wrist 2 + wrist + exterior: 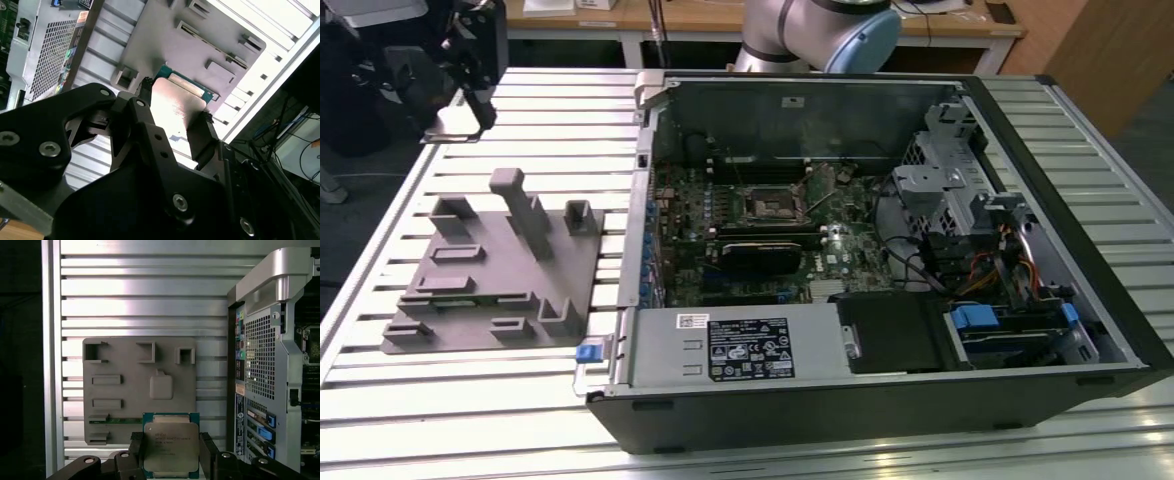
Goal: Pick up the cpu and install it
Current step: 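Pick up the cpu and move it towards the insertion slot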
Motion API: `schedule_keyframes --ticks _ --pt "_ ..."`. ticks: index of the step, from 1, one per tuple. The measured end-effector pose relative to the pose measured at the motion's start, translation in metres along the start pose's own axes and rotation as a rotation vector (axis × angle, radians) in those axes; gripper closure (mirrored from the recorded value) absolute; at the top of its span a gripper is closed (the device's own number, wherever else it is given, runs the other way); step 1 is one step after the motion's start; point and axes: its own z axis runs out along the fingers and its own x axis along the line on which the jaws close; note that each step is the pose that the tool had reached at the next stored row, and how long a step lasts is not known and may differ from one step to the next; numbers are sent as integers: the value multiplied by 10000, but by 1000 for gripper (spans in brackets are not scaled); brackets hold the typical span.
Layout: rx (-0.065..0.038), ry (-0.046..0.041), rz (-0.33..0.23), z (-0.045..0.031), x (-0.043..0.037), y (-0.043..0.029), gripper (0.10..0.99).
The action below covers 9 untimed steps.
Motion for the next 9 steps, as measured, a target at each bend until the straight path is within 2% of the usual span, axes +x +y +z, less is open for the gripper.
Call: schedule_keyframes --ticks 4,9 --pt "0 0 0 4 -60 2 553" --pt "1 0 1 10 -63 2 553"
